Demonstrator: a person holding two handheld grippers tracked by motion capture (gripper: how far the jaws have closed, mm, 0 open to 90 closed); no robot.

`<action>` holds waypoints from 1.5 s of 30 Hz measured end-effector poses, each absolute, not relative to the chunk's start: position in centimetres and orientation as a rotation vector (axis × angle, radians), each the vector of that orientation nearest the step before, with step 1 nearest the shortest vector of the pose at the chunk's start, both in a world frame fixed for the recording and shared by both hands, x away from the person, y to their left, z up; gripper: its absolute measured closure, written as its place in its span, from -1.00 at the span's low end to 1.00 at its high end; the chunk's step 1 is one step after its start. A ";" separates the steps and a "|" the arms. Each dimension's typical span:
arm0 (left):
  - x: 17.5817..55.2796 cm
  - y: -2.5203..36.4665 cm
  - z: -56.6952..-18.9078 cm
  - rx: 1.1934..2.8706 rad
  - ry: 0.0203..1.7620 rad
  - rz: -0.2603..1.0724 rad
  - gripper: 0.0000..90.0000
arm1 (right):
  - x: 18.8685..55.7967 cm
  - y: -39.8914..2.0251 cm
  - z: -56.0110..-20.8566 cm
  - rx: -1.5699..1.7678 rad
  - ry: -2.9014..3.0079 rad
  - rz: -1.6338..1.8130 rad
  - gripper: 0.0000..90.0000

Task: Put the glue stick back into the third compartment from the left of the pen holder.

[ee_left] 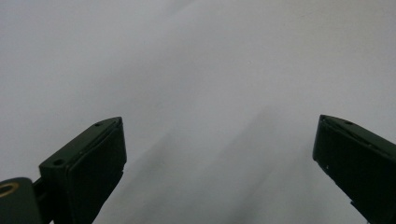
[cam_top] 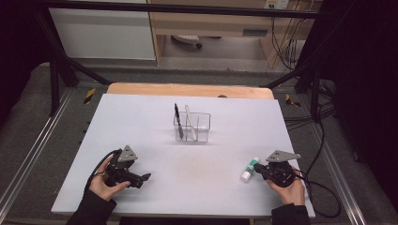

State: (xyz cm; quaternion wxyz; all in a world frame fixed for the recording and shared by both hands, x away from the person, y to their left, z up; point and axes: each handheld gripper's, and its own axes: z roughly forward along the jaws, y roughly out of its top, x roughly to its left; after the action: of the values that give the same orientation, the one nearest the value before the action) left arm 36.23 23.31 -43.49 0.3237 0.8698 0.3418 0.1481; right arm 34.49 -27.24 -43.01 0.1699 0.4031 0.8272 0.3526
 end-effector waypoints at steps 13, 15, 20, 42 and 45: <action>36.1 22.6 -43.5 2.300 0.879 0.392 -0.95 | 34.6 -27.5 -44.0 1.143 2.376 0.983 1.00; 36.2 22.4 -43.6 2.304 0.876 0.392 -0.95 | 34.6 -27.5 -44.0 1.137 2.371 0.994 1.00; 36.2 22.0 -43.7 2.312 0.862 0.391 -0.95 | 34.8 -27.2 -44.2 1.127 2.374 1.017 1.00; 37.1 17.4 -43.2 2.340 0.787 0.349 -0.95 | 36.5 -25.3 -44.7 1.080 2.359 1.114 1.00; 37.3 16.7 -42.9 2.340 0.775 0.352 -0.95 | 36.8 -25.0 -44.6 1.072 2.360 1.117 1.00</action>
State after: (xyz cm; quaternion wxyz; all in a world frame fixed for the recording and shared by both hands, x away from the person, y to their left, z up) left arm 37.28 16.66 -42.90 0.3200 0.8903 0.2949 0.1341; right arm 36.79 -24.97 -44.60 0.1590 0.3750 0.8255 0.3908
